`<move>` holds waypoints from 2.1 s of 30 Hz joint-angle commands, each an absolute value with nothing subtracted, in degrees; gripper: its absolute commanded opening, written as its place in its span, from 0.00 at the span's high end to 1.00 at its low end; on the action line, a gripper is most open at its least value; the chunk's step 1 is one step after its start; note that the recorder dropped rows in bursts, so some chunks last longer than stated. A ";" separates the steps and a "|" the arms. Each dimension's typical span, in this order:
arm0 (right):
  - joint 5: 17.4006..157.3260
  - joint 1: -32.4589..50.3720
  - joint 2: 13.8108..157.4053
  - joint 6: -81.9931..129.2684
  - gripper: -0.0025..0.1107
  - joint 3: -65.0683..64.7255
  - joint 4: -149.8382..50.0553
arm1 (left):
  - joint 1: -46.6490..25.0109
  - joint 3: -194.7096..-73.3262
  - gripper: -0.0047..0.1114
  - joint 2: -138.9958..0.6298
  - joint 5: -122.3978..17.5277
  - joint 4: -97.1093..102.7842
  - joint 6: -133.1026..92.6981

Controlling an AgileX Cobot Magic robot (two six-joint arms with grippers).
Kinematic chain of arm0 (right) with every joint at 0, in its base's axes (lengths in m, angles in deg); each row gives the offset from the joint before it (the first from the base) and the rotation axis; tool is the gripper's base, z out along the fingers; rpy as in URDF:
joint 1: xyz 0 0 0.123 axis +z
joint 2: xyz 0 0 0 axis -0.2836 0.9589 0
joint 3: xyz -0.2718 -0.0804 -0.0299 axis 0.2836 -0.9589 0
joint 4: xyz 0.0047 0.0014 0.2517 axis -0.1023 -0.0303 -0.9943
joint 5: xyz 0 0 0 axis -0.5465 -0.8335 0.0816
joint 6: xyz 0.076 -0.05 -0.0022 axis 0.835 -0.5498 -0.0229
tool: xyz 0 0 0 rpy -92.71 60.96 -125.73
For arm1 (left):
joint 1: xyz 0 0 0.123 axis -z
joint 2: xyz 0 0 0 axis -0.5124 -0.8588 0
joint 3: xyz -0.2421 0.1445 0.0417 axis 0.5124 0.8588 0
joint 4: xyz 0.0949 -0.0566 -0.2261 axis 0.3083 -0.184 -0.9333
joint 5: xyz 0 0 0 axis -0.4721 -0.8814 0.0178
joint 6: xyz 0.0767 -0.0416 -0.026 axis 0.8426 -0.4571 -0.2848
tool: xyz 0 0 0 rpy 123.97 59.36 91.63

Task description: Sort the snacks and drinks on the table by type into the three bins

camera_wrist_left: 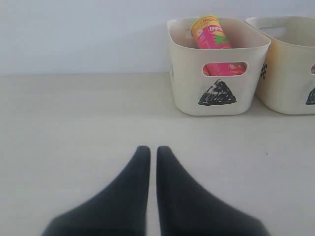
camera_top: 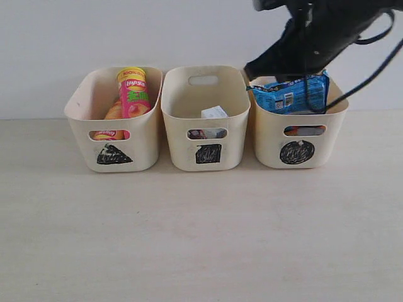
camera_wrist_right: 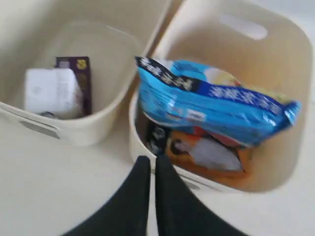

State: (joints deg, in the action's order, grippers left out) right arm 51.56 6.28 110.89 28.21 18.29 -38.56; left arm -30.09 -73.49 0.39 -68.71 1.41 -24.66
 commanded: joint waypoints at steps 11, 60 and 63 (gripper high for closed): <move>52.60 -5.58 89.15 34.74 0.97 -4.74 -38.80 | -30.20 -73.33 0.92 0.63 -68.50 1.34 -24.99; 66.59 -11.46 25.84 35.41 0.97 -49.67 -36.49 | -30.20 -73.33 0.92 0.63 -68.50 1.34 -24.99; 66.59 -11.46 23.57 35.41 0.97 -51.85 -36.49 | -30.20 -73.33 0.92 0.63 -68.50 1.34 -24.99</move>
State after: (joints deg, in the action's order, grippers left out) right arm 65.84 -11.25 25.46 35.34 -50.13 -36.64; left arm -30.09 -73.49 0.39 -68.71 1.41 -24.66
